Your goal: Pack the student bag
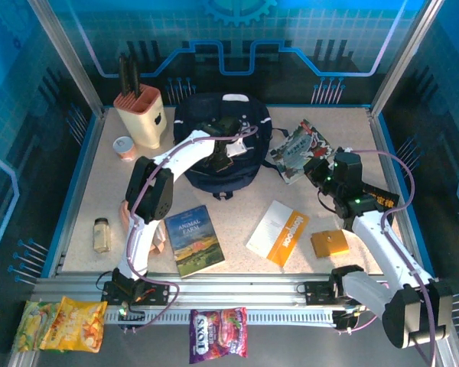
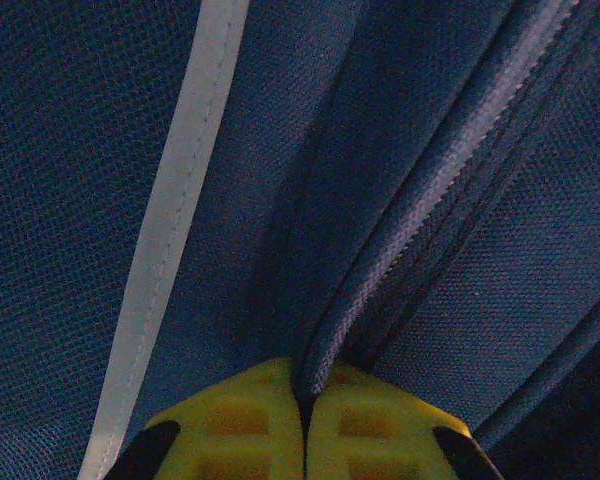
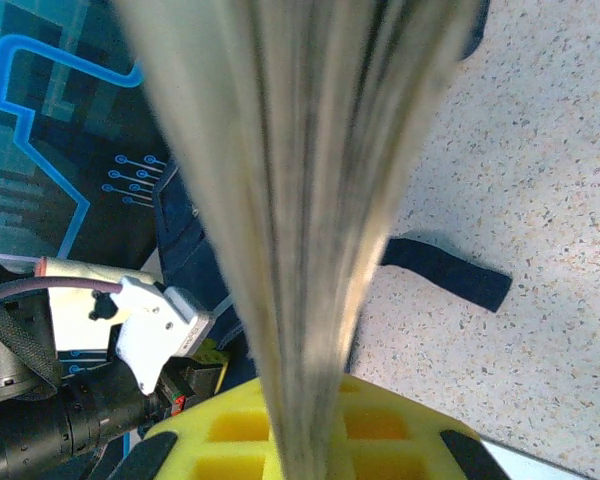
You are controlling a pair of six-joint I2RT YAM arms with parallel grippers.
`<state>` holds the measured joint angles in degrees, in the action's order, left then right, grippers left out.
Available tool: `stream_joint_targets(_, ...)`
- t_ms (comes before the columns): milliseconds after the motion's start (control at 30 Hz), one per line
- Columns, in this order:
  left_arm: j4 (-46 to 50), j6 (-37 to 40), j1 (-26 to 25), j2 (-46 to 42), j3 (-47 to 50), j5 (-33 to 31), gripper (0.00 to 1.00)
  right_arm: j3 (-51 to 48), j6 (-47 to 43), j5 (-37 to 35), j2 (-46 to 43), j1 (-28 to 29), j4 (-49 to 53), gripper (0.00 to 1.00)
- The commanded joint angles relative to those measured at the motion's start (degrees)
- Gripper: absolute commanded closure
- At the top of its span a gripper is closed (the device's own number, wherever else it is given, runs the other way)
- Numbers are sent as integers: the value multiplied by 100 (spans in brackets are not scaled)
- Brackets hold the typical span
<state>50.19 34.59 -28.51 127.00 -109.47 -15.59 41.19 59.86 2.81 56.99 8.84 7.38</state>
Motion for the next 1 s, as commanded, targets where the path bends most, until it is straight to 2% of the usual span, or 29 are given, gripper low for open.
stream_joint_targets(0, -47, -216, -35, -557, -224, 161, 100, 54, -168, -282, -301, -132, 115, 100)
stream_joint_targets(300, -1046, -1220, -35, -1478, 163, 319, 100, 75, -325, -663, -755, -208, 610, 100)
stream_joint_targets(600, -2250, -2505, -101, -2112, 716, 574, 100, -82, 500, 245, -845, -160, 108, 100)
stream_joint_targets(700, -2444, -2639, -251, -2146, 707, 575, 100, -126, 875, 496, -728, 29, -25, 100)
stream_joint_targets(833, -2614, -2709, -487, -2142, 652, 375, 100, -176, 1288, 433, -551, 504, -278, 100)
stream_joint_targets(967, -2775, -2813, -623, -2214, 641, 278, 100, -290, 1793, 479, -226, 790, -946, 100)
